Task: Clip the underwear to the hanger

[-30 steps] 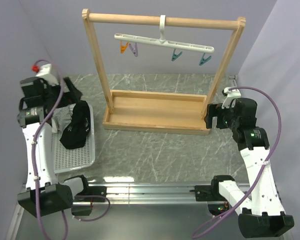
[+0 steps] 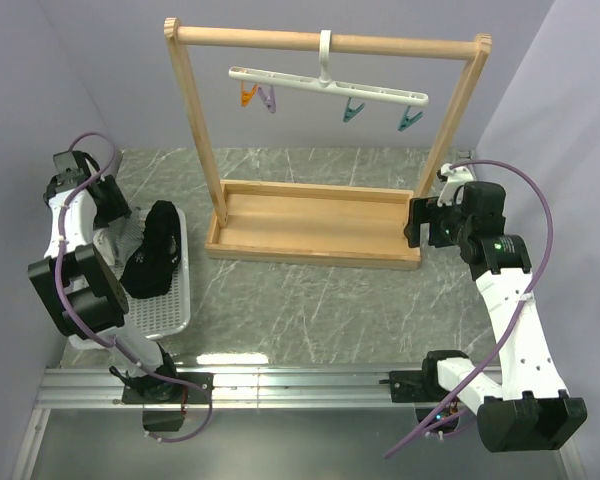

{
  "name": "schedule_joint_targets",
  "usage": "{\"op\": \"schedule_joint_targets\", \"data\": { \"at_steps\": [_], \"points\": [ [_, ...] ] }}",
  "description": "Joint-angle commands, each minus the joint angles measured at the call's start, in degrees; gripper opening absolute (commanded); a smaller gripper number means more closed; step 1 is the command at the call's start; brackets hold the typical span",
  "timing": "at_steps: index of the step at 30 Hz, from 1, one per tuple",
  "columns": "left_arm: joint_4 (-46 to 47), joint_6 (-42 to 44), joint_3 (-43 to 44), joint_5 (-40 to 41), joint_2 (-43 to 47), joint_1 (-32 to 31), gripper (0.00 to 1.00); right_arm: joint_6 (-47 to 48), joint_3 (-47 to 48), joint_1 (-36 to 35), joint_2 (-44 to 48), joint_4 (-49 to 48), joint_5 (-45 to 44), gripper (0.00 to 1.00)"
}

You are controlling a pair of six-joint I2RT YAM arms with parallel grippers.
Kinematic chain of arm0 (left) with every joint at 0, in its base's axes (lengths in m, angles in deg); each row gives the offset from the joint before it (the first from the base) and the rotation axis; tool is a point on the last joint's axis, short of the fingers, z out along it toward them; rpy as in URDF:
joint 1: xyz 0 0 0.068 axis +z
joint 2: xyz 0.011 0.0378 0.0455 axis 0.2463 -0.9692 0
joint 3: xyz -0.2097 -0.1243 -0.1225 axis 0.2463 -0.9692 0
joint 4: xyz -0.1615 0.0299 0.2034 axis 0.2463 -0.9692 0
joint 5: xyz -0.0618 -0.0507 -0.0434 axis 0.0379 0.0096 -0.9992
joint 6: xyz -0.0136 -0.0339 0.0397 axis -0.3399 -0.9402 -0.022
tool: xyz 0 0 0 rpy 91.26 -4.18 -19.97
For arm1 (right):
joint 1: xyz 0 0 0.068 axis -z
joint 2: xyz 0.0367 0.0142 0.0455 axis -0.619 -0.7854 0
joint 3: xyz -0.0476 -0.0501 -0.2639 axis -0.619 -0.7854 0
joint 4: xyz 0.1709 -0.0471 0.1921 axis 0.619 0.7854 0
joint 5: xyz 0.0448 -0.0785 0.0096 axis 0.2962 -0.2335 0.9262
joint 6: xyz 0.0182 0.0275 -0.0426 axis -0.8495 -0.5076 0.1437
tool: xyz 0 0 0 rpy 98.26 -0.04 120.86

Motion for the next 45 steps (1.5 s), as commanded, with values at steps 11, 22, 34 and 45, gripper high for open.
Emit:
{"op": "schedule_joint_targets", "data": {
  "at_steps": [11, 22, 34, 45],
  "points": [
    [0.8, 3.8, 1.0, 0.2, 0.2, -1.4, 0.00, 0.7, 1.3, 0.4, -0.8, -2.2, 0.8, 1.00],
    [-4.8, 6.3, 4.9, -5.4, 14.3, -1.4, 0.00, 1.4, 1.8, 0.4, -0.1, -1.4, 0.4, 1.00],
    [-4.7, 7.9, 11.1, -8.6, 26.3, -1.4, 0.00, 2.1, 3.0, 0.3, -0.1, -0.6, 0.9, 1.00],
    [-13.6, 24.8, 10.0, -42.8, 37.3, -2.6, 0.00, 3.2, 6.4, 0.3, -2.0, 4.2, 2.2, 1.00]
  ]
}}
